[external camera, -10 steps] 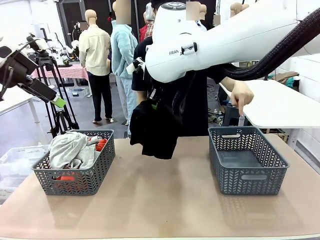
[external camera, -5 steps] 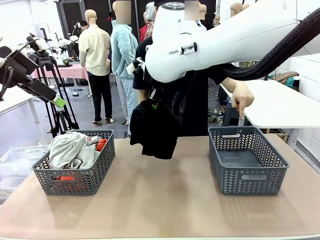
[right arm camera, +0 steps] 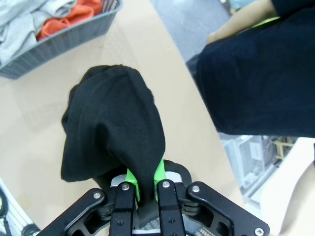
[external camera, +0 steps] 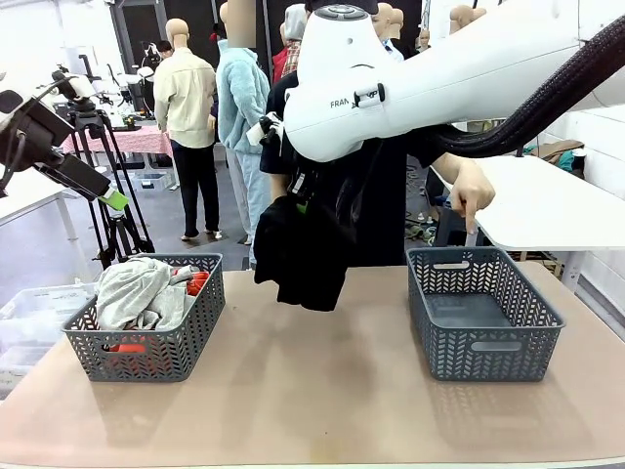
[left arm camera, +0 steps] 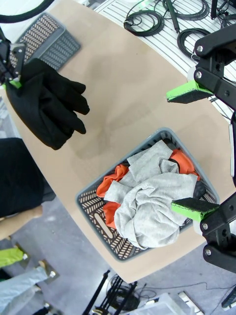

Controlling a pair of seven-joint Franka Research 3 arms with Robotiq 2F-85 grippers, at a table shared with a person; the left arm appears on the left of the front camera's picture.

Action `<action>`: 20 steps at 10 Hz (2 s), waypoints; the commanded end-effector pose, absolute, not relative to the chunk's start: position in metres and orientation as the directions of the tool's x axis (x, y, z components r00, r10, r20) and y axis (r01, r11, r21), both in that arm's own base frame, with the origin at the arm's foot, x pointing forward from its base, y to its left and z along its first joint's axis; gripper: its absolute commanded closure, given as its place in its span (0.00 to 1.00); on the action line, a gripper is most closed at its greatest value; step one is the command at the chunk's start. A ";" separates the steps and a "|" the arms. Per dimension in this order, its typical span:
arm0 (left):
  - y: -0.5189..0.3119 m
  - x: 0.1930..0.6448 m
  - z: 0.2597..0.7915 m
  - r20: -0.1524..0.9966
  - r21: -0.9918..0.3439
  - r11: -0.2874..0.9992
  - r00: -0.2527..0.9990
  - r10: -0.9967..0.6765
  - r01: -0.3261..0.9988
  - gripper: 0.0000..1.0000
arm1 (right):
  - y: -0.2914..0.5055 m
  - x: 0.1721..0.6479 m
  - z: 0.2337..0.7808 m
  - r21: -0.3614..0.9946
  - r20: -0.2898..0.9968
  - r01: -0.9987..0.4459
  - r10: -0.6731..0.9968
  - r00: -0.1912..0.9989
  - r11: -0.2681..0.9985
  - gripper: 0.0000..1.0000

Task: Sort the tops and bottoms.
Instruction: Sort the clothes according to human instructions.

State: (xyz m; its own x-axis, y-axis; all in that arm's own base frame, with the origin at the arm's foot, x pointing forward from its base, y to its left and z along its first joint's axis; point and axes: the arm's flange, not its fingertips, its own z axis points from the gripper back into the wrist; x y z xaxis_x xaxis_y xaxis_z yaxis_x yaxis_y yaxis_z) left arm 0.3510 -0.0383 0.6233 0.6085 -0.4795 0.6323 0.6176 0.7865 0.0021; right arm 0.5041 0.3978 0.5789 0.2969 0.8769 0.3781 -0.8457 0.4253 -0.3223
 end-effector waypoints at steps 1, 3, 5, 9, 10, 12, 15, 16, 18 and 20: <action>-0.037 0.352 0.623 0.639 0.002 0.789 0.606 -0.474 0.615 0.00 | 0.369 0.483 0.635 -0.463 0.438 -0.716 0.837 0.327 0.522 1.00; -0.037 0.352 0.623 0.639 0.002 0.789 0.606 -0.474 0.615 0.00 | 0.346 0.460 0.679 -0.577 0.452 -0.578 0.815 0.362 0.577 1.00; -0.037 0.352 0.623 0.639 0.002 0.789 0.606 -0.474 0.615 0.00 | 0.308 0.447 0.706 -0.627 0.471 -0.429 0.756 0.455 0.650 1.00; -0.037 0.352 0.623 0.639 0.002 0.789 0.606 -0.474 0.615 0.00 | 0.226 0.432 0.699 -0.623 0.442 -0.237 0.586 0.680 0.745 1.00; -0.037 0.352 0.623 0.639 0.002 0.789 0.606 -0.474 0.615 0.00 | 0.207 0.428 0.690 -0.608 0.453 -0.198 0.540 0.709 0.769 1.00; -0.037 0.352 0.623 0.639 0.002 0.789 0.606 -0.474 0.615 0.00 | 0.172 0.424 0.666 -0.575 0.483 -0.117 0.452 0.750 0.810 1.00; -0.037 0.352 0.623 0.639 0.002 0.789 0.606 -0.474 0.615 0.00 | 0.132 0.428 0.621 -0.493 0.551 -0.075 0.378 0.744 0.867 1.00; -0.037 0.352 0.623 0.639 0.002 0.789 0.606 -0.474 0.615 0.00 | 0.149 0.434 0.649 -0.546 0.467 -0.113 0.414 0.781 0.830 1.00; -0.037 0.352 0.623 0.639 0.002 0.789 0.606 -0.474 0.615 0.00 | 0.149 0.434 0.649 -0.546 0.467 -0.113 0.414 0.781 0.830 1.00; -0.037 0.352 0.623 0.639 0.002 0.789 0.606 -0.474 0.615 0.00 | 0.155 0.450 0.628 -0.568 0.425 -0.169 0.463 0.778 0.805 1.00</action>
